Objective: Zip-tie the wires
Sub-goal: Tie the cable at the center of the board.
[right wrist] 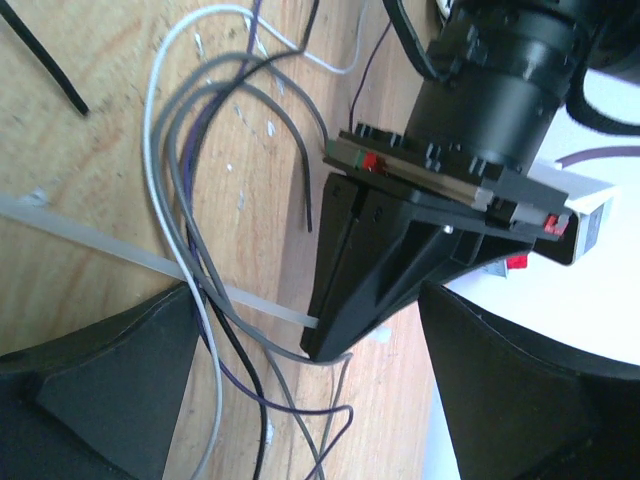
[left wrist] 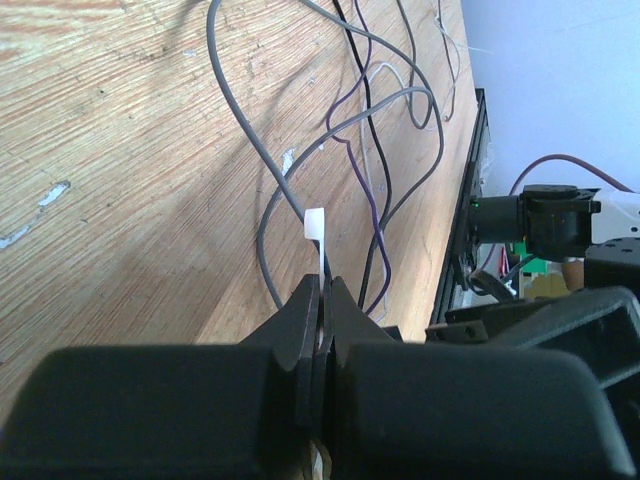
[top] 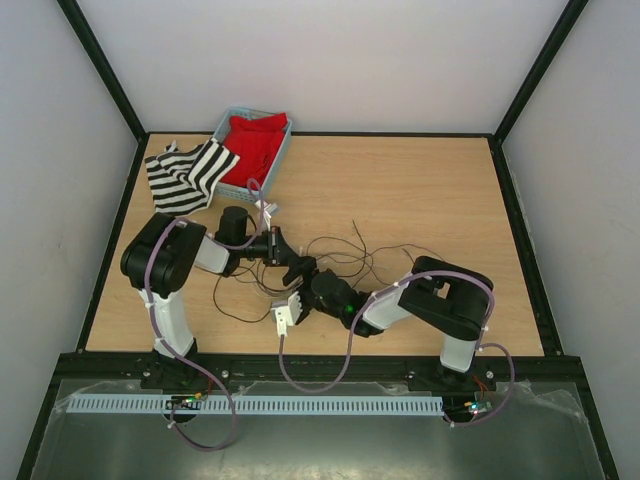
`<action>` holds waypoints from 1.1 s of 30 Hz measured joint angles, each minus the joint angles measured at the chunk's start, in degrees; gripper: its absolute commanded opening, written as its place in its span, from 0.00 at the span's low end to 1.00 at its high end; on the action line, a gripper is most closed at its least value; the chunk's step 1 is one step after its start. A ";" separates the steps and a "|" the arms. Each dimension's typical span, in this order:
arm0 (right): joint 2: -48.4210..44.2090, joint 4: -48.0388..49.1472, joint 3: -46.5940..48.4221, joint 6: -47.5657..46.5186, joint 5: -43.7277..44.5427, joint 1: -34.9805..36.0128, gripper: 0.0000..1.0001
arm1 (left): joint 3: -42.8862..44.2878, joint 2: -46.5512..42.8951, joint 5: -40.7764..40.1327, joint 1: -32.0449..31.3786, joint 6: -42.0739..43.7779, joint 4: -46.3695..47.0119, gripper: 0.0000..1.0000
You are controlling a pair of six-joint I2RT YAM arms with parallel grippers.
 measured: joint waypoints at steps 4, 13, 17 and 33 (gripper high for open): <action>0.02 0.70 -0.37 0.68 -0.02 2.03 0.99 | 0.57 0.37 0.28 0.00 -0.66 0.02 0.00; 0.92 4.59 -1.75 1.62 1.18 4.07 0.99 | 0.79 0.63 0.39 -0.09 -1.33 0.44 0.00; 1.36 5.40 -1.77 1.64 1.46 4.37 0.98 | 0.90 1.05 0.39 -0.37 -1.60 0.46 0.00; 2.62 6.45 -1.75 -2.86 3.28 6.21 0.93 | 0.90 1.22 -0.24 -0.94 -3.06 0.52 0.00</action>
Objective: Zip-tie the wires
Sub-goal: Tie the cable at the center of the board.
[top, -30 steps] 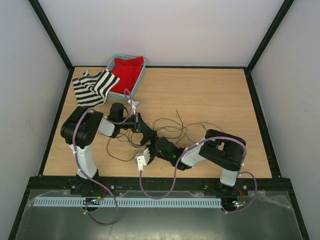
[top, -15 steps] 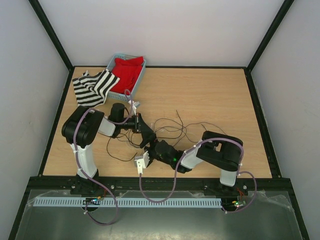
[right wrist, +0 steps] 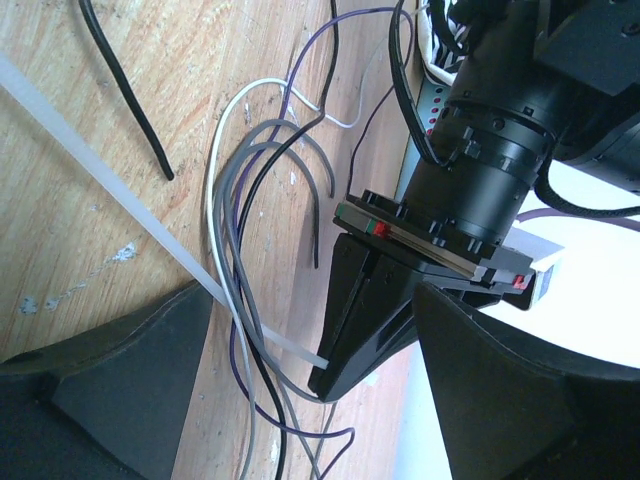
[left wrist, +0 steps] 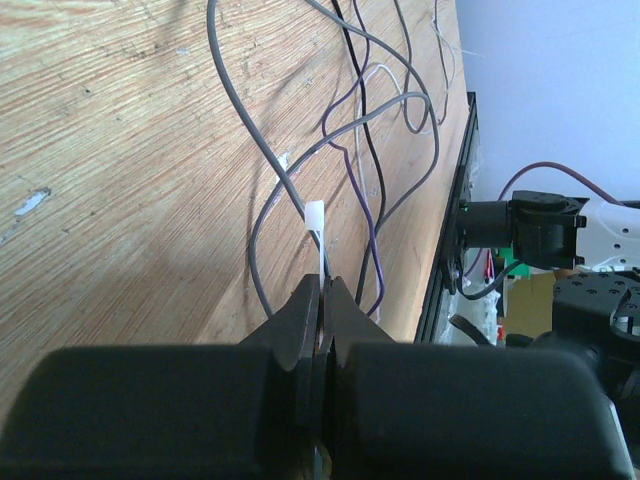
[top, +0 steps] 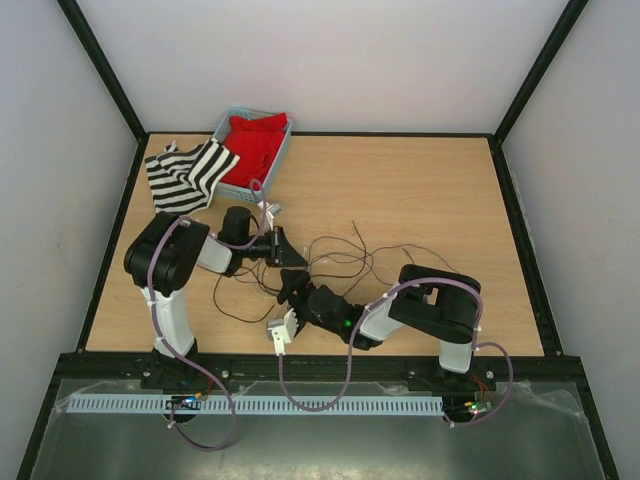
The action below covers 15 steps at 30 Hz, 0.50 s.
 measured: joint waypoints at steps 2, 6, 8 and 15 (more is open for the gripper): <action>0.24 0.13 0.00 -0.55 0.48 0.35 0.92 | 0.00 0.04 -0.07 -0.09 -0.22 0.07 0.00; 0.68 0.63 0.00 -1.25 0.96 1.20 0.91 | 0.02 0.70 -0.28 -0.28 -0.31 0.37 0.00; 0.92 0.94 0.02 -1.53 1.11 1.75 0.90 | 0.02 1.05 -0.37 -0.33 -0.33 0.37 0.00; 1.29 1.18 0.11 -1.68 1.33 3.17 0.86 | 0.02 1.22 -0.50 -0.33 -0.46 0.39 0.00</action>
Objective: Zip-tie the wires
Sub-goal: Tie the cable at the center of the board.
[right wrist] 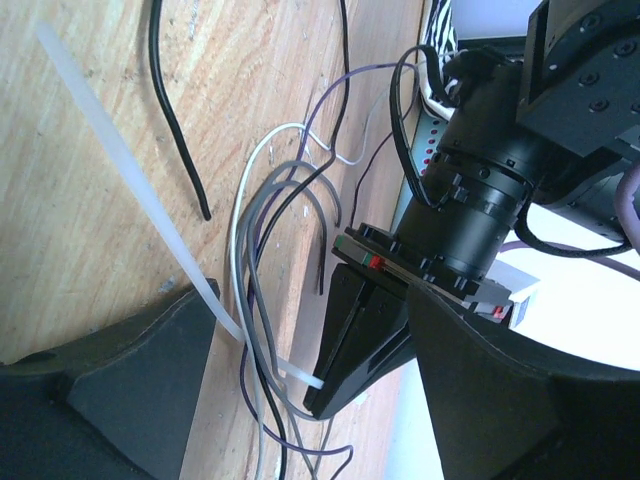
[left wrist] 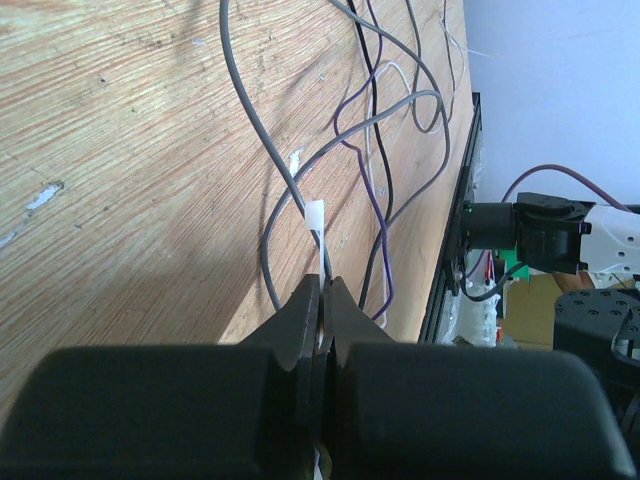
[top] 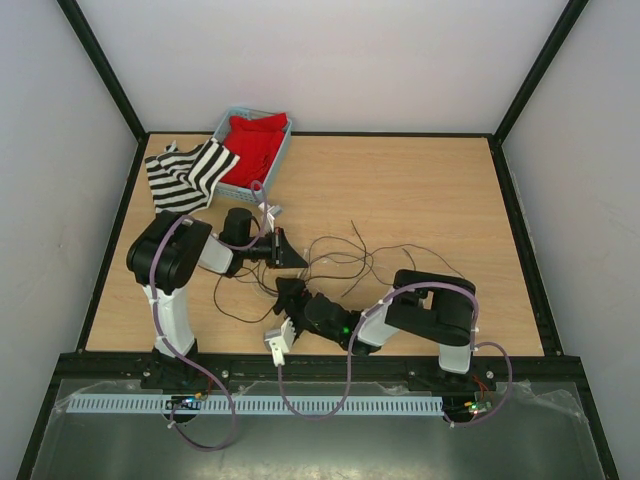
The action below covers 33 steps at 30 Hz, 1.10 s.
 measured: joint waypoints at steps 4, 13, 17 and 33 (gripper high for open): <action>0.09 -0.20 0.00 0.28 0.00 0.79 0.77 | 0.00 0.07 -0.04 -0.02 0.00 0.07 0.00; 0.48 -3.76 0.00 3.19 -0.37 1.79 0.29 | 0.52 0.55 -0.02 -0.11 -0.04 0.35 0.00; 0.68 -5.49 0.02 4.74 -0.35 1.79 0.12 | 0.59 0.61 -0.02 -0.13 -0.07 0.35 0.00; -5.60 -22.51 6.78 26.36 -17.27 -7.69 0.00 | 0.63 0.57 0.26 -0.26 0.00 0.59 0.00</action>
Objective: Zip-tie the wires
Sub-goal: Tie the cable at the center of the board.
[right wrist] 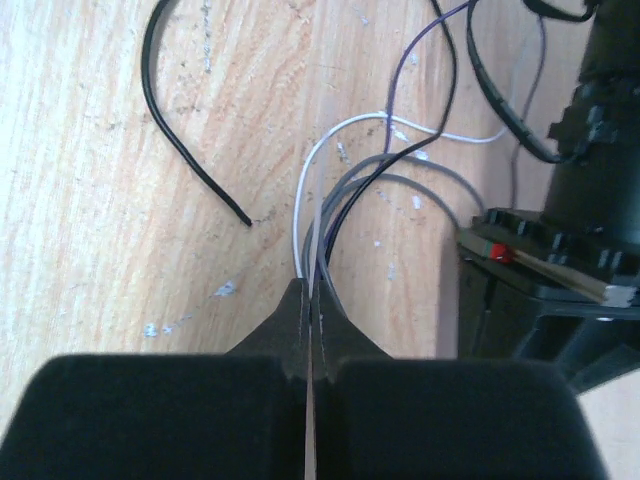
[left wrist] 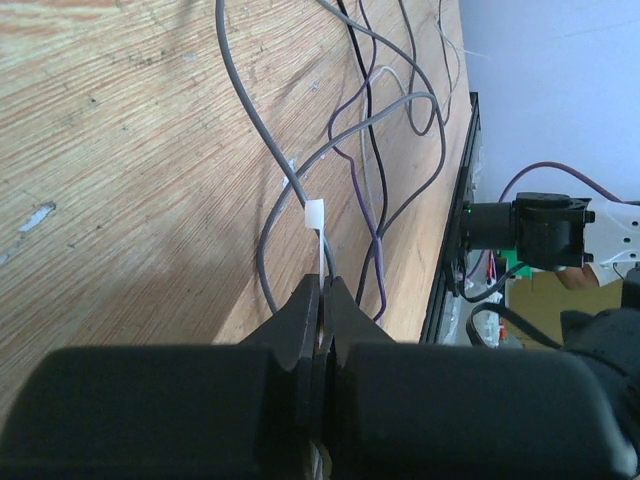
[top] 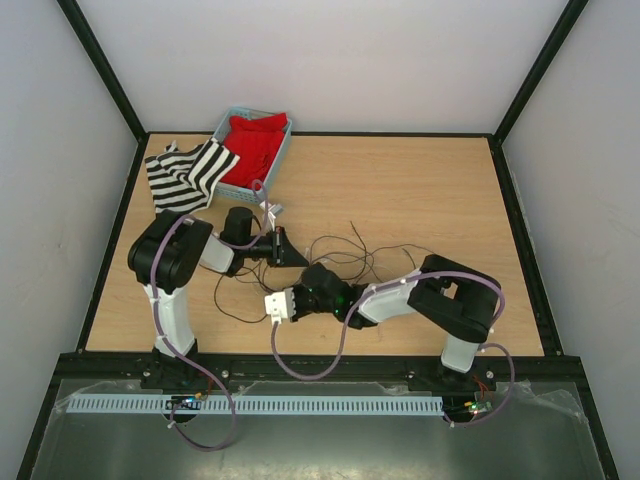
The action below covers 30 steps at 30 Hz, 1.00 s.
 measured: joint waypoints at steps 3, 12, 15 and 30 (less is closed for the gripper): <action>-0.96 -3.96 1.38 4.81 -6.16 -2.78 0.00 | -0.02 -0.39 -0.02 0.00 0.00 0.22 0.00; -0.96 -8.15 2.56 20.00 -20.26 -9.86 0.00 | -1.95 -3.23 -0.13 -0.07 0.02 2.27 0.00; -1.18 -7.37 2.19 24.68 -21.53 -10.84 0.00 | -3.10 -4.87 -0.57 -0.07 0.33 3.04 0.00; -6.60 3.26 -6.99 43.06 -22.82 -15.32 0.00 | -12.44 -16.76 -5.86 -0.17 6.38 8.04 0.00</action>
